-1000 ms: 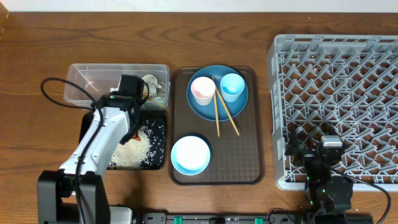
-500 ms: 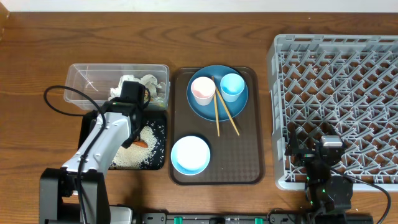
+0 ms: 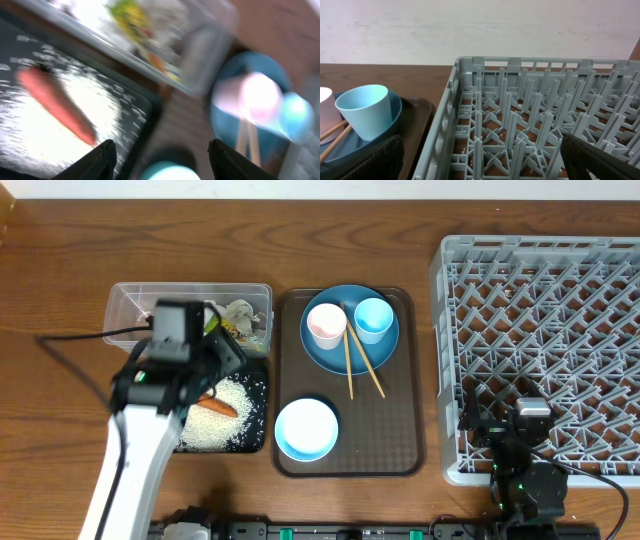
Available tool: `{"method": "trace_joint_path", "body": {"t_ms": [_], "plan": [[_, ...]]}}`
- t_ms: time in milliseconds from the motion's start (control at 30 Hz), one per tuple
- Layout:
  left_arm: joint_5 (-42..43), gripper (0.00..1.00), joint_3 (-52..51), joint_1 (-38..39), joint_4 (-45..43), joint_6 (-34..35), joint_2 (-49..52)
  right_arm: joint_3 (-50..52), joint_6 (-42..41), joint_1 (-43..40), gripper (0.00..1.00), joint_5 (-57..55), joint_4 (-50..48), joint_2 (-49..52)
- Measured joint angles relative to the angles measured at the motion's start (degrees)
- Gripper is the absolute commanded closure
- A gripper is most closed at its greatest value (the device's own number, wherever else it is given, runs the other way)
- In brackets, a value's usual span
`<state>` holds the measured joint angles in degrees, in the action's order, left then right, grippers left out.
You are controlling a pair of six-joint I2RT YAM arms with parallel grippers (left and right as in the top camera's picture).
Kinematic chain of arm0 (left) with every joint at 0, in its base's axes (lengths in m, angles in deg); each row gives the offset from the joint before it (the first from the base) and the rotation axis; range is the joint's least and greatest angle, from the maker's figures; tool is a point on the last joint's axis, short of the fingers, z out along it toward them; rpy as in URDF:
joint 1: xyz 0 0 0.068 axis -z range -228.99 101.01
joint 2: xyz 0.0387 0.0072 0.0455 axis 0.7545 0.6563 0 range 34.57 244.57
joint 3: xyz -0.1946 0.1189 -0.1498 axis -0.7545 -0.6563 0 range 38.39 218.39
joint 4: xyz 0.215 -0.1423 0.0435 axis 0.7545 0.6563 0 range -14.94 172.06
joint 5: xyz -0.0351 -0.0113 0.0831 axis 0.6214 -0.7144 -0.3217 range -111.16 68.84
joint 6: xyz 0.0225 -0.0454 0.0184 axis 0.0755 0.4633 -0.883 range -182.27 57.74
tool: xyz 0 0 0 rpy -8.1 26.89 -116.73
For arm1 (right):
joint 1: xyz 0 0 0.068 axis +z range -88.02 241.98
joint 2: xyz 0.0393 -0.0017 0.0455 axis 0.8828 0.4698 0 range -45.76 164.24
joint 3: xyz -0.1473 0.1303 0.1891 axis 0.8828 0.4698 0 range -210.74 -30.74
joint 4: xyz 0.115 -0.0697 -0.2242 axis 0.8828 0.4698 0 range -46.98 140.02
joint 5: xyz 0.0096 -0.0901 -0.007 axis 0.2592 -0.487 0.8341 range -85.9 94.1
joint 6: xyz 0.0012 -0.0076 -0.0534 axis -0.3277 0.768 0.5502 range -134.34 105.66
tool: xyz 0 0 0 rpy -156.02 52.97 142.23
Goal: Sort waste into correct bins and load items into the dishwasher rack
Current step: 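Release the carrot on the rice and raise left gripper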
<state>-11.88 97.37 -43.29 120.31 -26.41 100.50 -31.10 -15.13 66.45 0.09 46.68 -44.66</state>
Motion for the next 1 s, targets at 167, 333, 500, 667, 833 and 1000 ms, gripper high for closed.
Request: {"method": "trace_joint_path", "body": {"t_ms": [167, 333, 500, 667, 833, 1000], "plan": [[8.6, 0.24, 0.0, 1.9, 4.8, -2.9, -4.8, 0.0, 0.0, 0.0, 0.01, 0.0, 0.0, 0.0], [12.0, 0.14, 0.0, 5.8, 6.3, -3.7, -5.2, 0.0, 0.0, 0.0, 0.01, 0.0, 0.0, 0.0], [13.1, 0.05, 0.0, 6.1, 6.4, -4.2, -5.2, 0.0, 0.0, 0.0, 0.01, 0.0, 0.0, 0.0], [13.2, 0.02, 0.0, 6.1, 6.4, -4.4, -5.2, 0.0, 0.0, 0.0, 0.01, 0.0, 0.0, 0.0], [13.3, 0.0, 0.0, 6.1, 6.4, -4.4, -5.2, 0.0, 0.0, 0.0, 0.01, 0.0, 0.0, 0.0], [13.3, 0.02, 0.0, 6.1, 6.4, -4.4, -5.2, 0.0, 0.0, 0.0, 0.01, 0.0, 0.0, 0.0]]}}
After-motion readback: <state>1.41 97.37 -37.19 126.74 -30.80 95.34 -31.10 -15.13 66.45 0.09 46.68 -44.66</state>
